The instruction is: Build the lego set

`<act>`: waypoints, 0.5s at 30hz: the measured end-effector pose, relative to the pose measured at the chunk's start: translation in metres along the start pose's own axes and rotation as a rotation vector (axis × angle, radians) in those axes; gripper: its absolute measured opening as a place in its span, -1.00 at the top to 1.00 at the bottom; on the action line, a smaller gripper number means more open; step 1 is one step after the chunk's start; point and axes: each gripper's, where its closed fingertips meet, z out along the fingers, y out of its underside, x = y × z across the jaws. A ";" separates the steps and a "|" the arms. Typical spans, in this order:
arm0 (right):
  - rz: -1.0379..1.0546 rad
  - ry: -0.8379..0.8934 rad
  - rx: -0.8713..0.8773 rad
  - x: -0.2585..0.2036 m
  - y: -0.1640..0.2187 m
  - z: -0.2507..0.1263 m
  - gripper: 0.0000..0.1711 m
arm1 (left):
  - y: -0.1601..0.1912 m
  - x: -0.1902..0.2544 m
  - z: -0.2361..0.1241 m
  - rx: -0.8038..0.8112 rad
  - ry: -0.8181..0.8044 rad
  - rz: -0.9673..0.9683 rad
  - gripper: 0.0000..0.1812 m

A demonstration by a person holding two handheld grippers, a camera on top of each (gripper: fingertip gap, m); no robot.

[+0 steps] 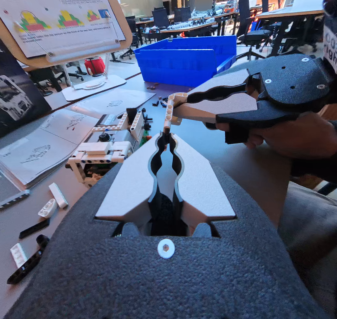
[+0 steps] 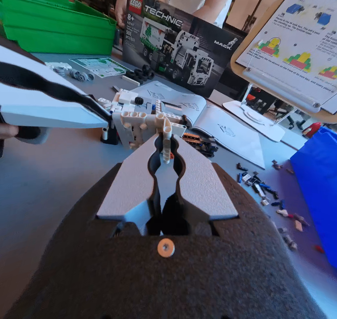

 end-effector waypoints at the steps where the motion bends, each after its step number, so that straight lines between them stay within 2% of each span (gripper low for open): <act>1: -0.043 0.006 0.013 0.001 -0.001 0.000 0.92 | 0.001 0.001 0.001 -0.007 0.000 0.012 0.97; 6: -0.255 0.026 0.040 0.005 0.000 -0.001 0.92 | 0.009 0.003 0.005 -0.068 0.054 -0.009 0.97; 15: -0.302 0.029 0.021 0.003 0.003 0.000 0.92 | 0.015 0.004 0.006 -0.109 0.079 -0.030 0.97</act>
